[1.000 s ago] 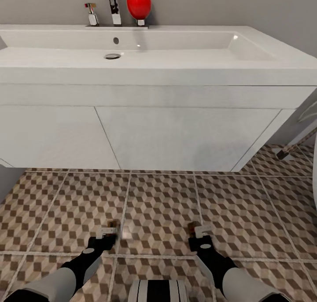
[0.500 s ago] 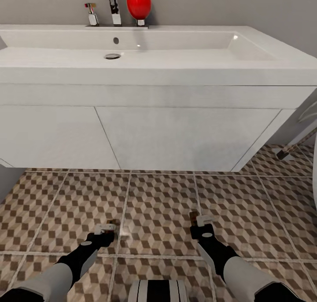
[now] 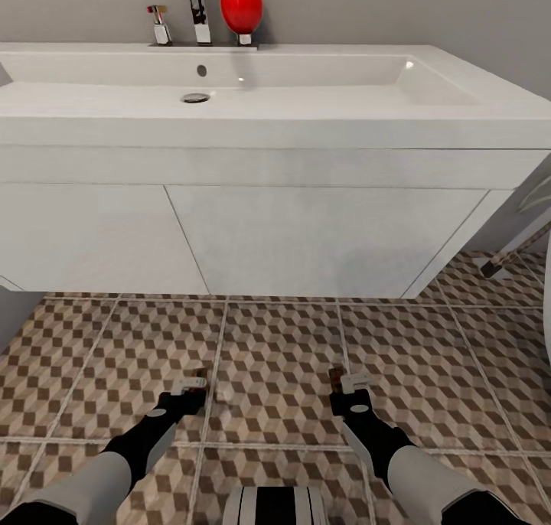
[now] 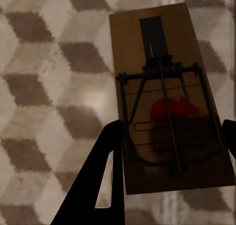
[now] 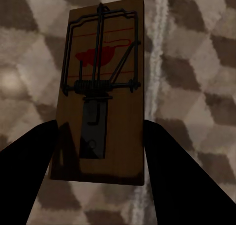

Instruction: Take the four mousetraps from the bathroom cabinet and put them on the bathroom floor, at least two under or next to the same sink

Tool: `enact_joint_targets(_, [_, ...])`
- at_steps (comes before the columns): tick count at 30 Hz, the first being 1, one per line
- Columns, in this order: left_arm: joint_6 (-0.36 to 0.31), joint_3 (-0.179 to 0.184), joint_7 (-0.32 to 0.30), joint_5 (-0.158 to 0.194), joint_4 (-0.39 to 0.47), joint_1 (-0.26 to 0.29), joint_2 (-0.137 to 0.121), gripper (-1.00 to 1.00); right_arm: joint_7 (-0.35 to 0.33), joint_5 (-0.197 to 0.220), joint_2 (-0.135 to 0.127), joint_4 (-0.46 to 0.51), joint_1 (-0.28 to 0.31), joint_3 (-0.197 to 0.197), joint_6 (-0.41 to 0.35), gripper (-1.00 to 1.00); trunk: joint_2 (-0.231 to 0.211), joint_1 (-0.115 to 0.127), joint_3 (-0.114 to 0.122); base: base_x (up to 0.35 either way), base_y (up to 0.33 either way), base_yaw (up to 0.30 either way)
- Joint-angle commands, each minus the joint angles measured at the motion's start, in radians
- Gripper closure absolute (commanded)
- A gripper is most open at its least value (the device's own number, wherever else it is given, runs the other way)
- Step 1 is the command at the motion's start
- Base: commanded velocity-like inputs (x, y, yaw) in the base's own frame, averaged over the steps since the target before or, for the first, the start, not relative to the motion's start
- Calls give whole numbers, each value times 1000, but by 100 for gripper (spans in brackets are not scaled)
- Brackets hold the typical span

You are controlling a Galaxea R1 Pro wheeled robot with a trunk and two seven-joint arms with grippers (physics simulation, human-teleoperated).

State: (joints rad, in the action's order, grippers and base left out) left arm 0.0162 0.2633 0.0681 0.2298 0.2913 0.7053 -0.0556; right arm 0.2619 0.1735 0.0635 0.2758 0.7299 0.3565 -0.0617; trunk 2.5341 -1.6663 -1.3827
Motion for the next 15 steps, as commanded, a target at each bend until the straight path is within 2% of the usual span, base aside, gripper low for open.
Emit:
enact_joint_targets(1, [1,9,10,8,3,0,4,100,7,9,-1,2,0,9,-6,100,0,0,-1,0,0,0])
enact_joint_targets(7, [1,9,30,9,8,0,14,100,8,10,-1,2,0,7,-6,100,0,0,-1,0,0,0])
enact_joint_targets(15, [3,7,45,9,9,0,16,100,8,9,-1,3,0,7,-6,100,2,-3,-32,0,0,0])
